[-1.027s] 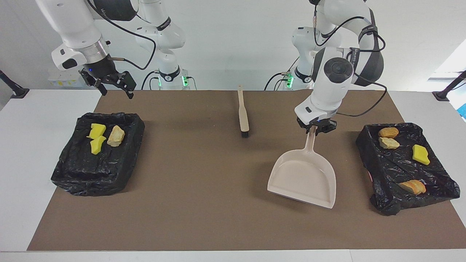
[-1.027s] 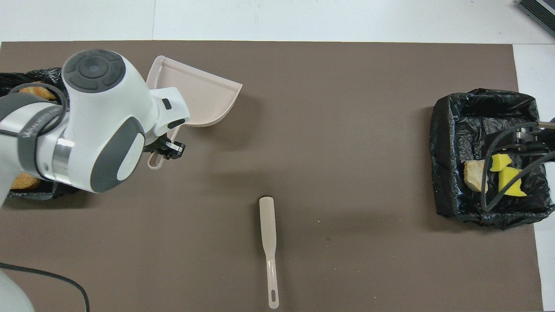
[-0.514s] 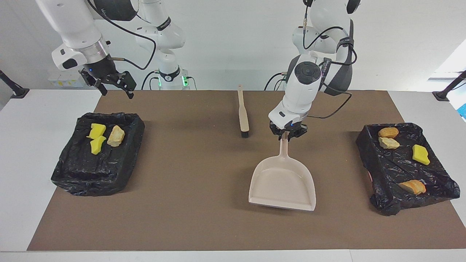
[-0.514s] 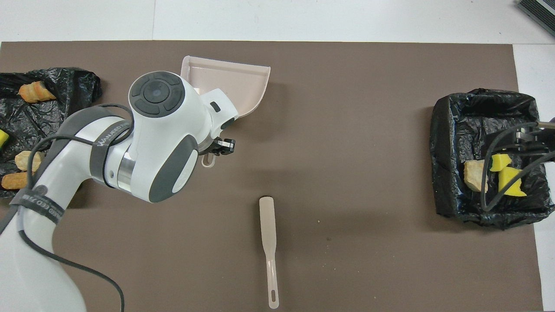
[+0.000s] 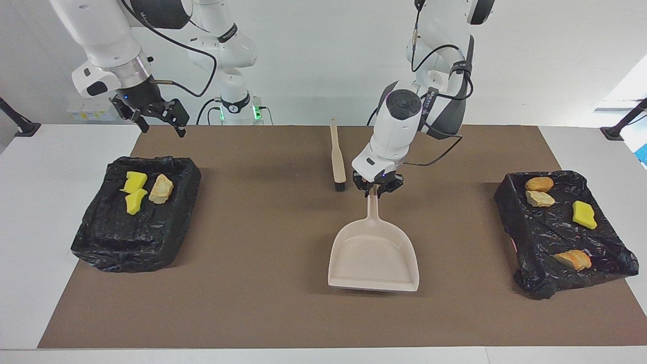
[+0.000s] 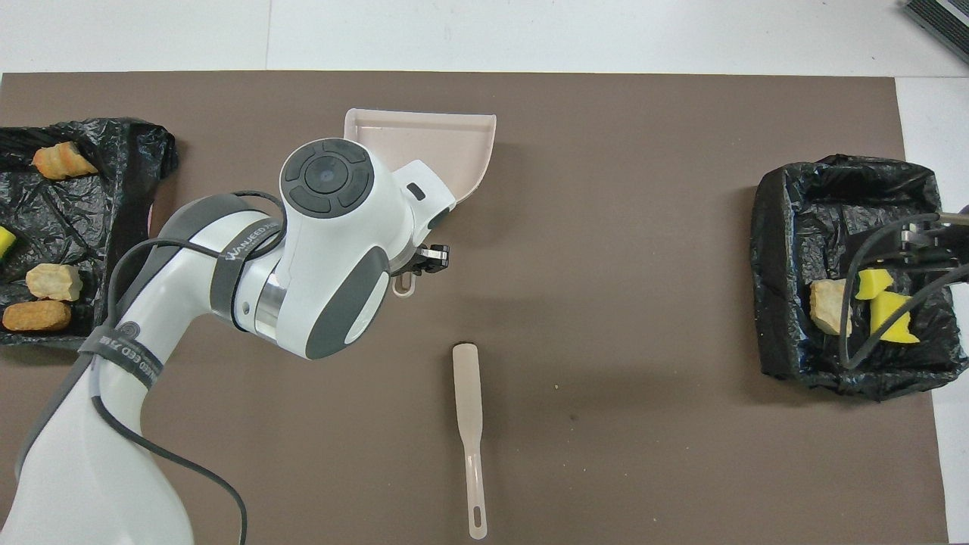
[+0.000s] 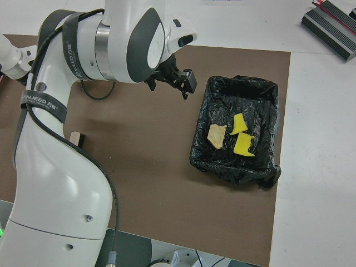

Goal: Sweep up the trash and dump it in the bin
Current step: 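Carry the dustpan to the table center and lower it with the left gripper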

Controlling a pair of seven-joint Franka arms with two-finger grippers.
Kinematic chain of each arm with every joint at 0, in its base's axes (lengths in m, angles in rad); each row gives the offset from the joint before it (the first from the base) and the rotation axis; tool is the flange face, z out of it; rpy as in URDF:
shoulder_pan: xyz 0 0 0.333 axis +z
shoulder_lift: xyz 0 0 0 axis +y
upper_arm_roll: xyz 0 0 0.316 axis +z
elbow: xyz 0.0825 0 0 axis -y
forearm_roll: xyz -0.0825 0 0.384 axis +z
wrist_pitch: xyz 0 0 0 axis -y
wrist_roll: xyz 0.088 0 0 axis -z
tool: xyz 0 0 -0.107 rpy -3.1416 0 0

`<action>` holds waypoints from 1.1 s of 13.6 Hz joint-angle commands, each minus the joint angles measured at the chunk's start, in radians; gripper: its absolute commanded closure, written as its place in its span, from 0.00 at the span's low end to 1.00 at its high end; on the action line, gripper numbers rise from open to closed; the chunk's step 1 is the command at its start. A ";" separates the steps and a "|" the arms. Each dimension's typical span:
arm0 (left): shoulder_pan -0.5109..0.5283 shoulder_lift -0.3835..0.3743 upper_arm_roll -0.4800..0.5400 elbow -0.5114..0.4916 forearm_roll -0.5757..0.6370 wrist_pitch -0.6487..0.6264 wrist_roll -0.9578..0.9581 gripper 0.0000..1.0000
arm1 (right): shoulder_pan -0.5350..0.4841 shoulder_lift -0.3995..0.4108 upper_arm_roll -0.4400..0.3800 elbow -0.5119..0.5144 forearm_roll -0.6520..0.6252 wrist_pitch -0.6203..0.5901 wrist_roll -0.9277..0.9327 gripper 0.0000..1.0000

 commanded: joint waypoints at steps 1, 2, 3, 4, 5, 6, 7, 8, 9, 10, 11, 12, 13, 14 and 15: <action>-0.030 0.067 0.018 0.100 -0.025 -0.036 -0.045 1.00 | -0.007 -0.018 0.002 -0.021 0.023 0.024 -0.026 0.00; -0.030 0.071 0.018 0.109 -0.027 -0.046 -0.045 1.00 | -0.007 -0.018 0.002 -0.021 0.023 0.024 -0.026 0.00; -0.030 0.078 0.018 0.114 -0.029 -0.043 -0.045 1.00 | -0.007 -0.018 0.002 -0.021 0.023 0.024 -0.026 0.00; -0.030 0.094 0.020 0.138 -0.029 -0.046 -0.046 1.00 | -0.007 -0.018 0.002 -0.021 0.023 0.024 -0.026 0.00; -0.031 0.125 0.020 0.172 -0.026 -0.053 -0.049 1.00 | -0.007 -0.018 0.002 -0.021 0.023 0.022 -0.026 0.00; -0.034 0.139 0.020 0.183 -0.029 -0.042 -0.069 1.00 | -0.007 -0.018 0.002 -0.021 0.023 0.024 -0.026 0.00; -0.033 0.140 0.018 0.184 -0.030 -0.039 -0.092 1.00 | -0.008 -0.018 0.002 -0.021 0.023 0.022 -0.026 0.00; -0.033 0.142 0.018 0.184 -0.032 -0.039 -0.094 1.00 | -0.007 -0.018 0.002 -0.021 0.023 0.024 -0.026 0.00; -0.033 0.144 0.018 0.183 -0.033 -0.036 -0.094 1.00 | -0.008 -0.018 0.002 -0.021 0.023 0.024 -0.026 0.00; -0.033 0.156 0.018 0.184 -0.032 -0.036 -0.094 1.00 | -0.007 -0.018 0.002 -0.021 0.023 0.024 -0.026 0.00; -0.036 0.179 0.020 0.187 -0.026 -0.031 -0.094 1.00 | -0.008 -0.018 0.002 -0.021 0.023 0.024 -0.026 0.00; -0.044 0.192 0.020 0.186 -0.021 -0.017 -0.094 1.00 | -0.007 -0.018 0.002 -0.021 0.023 0.024 -0.026 0.00; -0.048 0.194 0.018 0.183 -0.021 -0.011 -0.094 1.00 | -0.007 -0.018 0.002 -0.021 0.023 0.024 -0.026 0.00; -0.050 0.202 0.018 0.181 -0.021 -0.011 -0.094 1.00 | -0.007 -0.018 0.002 -0.021 0.023 0.024 -0.026 0.00; -0.057 0.203 0.018 0.177 -0.018 -0.001 -0.096 1.00 | -0.007 -0.018 0.002 -0.021 0.023 0.024 -0.026 0.00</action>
